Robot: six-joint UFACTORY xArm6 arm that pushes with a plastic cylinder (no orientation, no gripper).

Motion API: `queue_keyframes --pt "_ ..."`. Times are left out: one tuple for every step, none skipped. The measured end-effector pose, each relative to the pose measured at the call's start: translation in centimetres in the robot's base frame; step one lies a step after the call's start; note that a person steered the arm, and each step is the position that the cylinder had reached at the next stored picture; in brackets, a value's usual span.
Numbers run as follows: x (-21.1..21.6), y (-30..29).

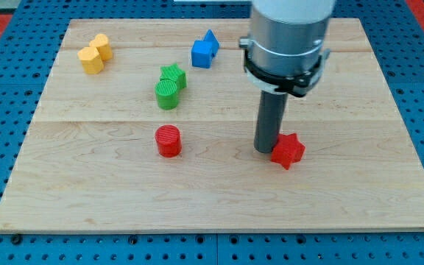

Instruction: Place the red circle diagonally top left to the red star

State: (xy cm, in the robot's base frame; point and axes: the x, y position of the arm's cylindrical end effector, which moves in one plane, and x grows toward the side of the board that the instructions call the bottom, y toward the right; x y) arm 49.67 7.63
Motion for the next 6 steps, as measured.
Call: queue_keyframes --pt "2.7 -3.0" --pt "3.9 -12.0" --pt "2.5 -16.2" --pt "-1.6 -14.6" --pt "-3.3 -18.8" --pt "-4.9 -15.0"
